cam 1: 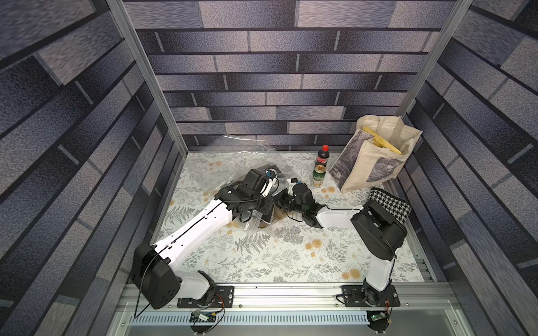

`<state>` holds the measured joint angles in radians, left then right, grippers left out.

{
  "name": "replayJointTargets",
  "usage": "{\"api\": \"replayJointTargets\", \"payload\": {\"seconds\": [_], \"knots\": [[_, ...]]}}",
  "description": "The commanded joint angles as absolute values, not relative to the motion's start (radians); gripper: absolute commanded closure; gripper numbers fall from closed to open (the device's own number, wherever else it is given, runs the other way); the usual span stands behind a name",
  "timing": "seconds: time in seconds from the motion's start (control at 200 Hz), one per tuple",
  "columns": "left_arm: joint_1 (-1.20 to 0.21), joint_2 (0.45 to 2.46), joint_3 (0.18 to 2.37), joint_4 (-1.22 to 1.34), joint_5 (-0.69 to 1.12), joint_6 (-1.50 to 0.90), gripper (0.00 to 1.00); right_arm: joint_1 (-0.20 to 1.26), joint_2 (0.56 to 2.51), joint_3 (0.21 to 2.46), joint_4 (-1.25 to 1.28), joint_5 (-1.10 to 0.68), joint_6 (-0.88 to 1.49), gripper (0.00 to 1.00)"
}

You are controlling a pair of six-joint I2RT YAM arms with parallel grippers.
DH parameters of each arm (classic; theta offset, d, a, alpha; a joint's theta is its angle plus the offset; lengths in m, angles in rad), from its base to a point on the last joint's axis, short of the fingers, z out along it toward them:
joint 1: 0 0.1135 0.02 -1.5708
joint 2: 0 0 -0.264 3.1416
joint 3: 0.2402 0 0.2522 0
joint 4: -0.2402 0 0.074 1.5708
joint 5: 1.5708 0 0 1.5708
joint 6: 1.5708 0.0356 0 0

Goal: Take the scarf out of the vacuum bag
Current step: Take out the scarf from the vacuum bag.

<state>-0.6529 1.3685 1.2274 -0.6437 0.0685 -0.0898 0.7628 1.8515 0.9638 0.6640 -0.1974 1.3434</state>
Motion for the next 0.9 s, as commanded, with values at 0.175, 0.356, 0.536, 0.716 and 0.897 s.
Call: {"api": "replayJointTargets", "payload": {"seconds": [0.175, 0.356, 0.536, 0.716, 0.897], "knots": [[-0.644, 1.387, 1.262, -0.663, 0.081, -0.112, 1.00, 0.787, 1.717, 0.983, 0.356, -0.222, 1.336, 1.00], [-0.644, 1.398, 1.266, -0.666, 0.084, -0.114, 1.00, 0.787, 1.657, 0.976, 0.142, -0.220, 1.306, 1.00], [-0.644, 1.402, 1.272, -0.669, 0.083, -0.114, 1.00, 0.787, 1.623, 0.958, 0.005, -0.236, 1.286, 1.00], [-0.644, 1.399, 1.269, -0.668, 0.084, -0.115, 1.00, 0.787, 1.630, 0.972, -0.147, -0.254, 1.213, 1.00], [-0.644, 1.395, 1.269, -0.669, 0.084, -0.115, 1.00, 0.788, 1.646, 1.015, -0.308, -0.211, 1.104, 1.00]]}}
